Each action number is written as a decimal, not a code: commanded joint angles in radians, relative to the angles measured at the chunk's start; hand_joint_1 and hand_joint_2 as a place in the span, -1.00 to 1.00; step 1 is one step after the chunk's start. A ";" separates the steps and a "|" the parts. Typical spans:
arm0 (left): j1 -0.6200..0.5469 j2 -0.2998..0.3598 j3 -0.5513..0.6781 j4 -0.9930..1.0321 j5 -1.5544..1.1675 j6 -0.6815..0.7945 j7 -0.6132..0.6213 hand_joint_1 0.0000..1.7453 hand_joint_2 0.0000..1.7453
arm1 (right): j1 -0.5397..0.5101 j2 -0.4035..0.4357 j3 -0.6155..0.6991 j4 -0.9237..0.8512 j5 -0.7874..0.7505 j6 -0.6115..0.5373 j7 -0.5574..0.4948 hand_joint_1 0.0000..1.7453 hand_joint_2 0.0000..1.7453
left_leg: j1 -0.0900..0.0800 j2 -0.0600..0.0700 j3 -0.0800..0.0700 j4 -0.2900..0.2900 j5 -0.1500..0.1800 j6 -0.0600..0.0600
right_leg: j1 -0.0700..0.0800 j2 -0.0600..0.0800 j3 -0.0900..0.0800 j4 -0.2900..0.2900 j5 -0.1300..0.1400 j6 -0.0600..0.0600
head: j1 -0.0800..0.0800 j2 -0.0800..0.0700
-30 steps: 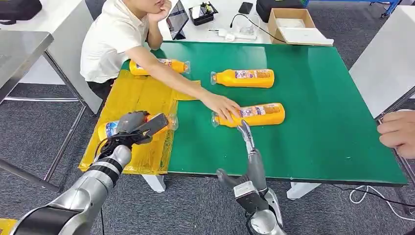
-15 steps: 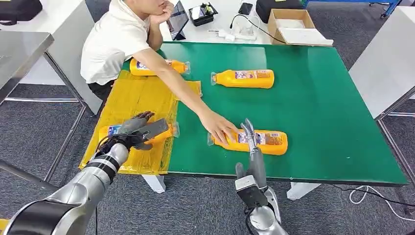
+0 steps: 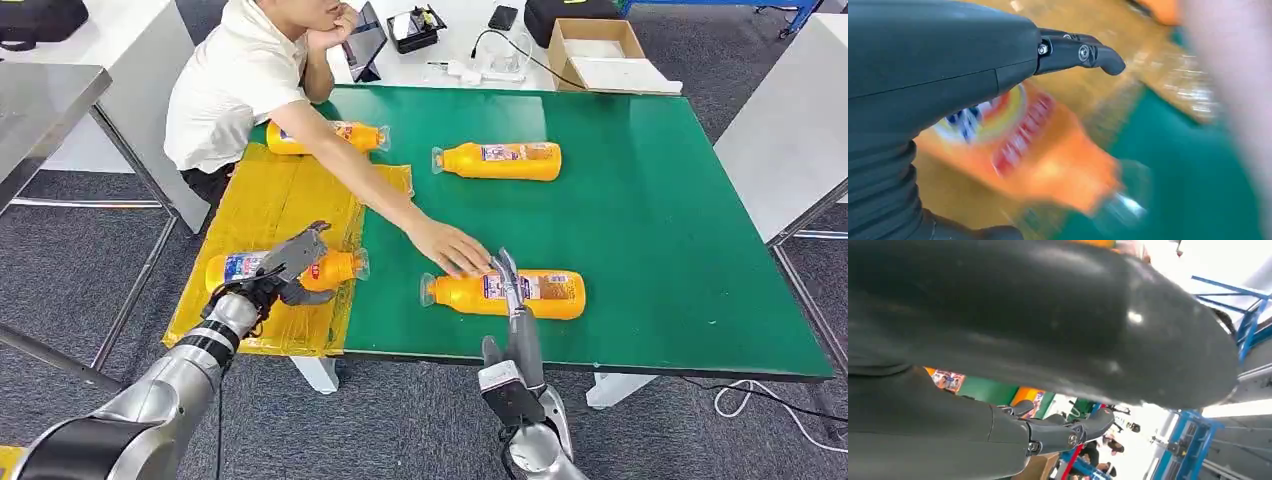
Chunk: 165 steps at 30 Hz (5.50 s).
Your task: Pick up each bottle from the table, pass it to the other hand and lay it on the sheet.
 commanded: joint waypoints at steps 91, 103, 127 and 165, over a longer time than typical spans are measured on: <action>0.553 -0.008 -0.130 -1.054 0.862 0.043 0.058 -1.00 1.00 | -0.569 -0.129 0.123 0.676 0.759 0.413 0.624 -1.00 1.00 | 0.001 0.004 -0.004 0.000 -0.001 -0.002 | 0.002 0.002 -0.004 -0.001 0.000 -0.002 | 0.000 0.000; 0.581 -0.022 -0.109 -1.069 0.859 0.035 0.059 -1.00 1.00 | -0.546 -0.176 0.190 0.639 0.770 0.426 0.700 -1.00 1.00 | 0.003 0.003 -0.003 0.000 -0.001 -0.003 | 0.004 0.002 -0.003 -0.002 0.001 -0.004 | 0.000 0.000; 0.616 -0.033 -0.081 -1.095 0.872 0.030 0.060 -1.00 1.00 | -0.422 -0.282 0.123 0.591 0.685 0.343 0.677 1.00 1.00 | 0.002 -0.002 -0.004 0.000 0.000 -0.001 | 0.002 -0.002 -0.003 -0.002 0.000 -0.001 | 0.000 0.000; 0.738 -0.045 -0.226 -1.143 1.190 0.121 0.125 -1.00 1.00 | -0.100 -0.195 -0.140 0.063 0.168 0.448 0.296 1.00 1.00 | 0.002 0.002 -0.004 0.000 -0.001 -0.002 | 0.002 0.001 -0.005 -0.001 0.000 -0.002 | -0.001 0.000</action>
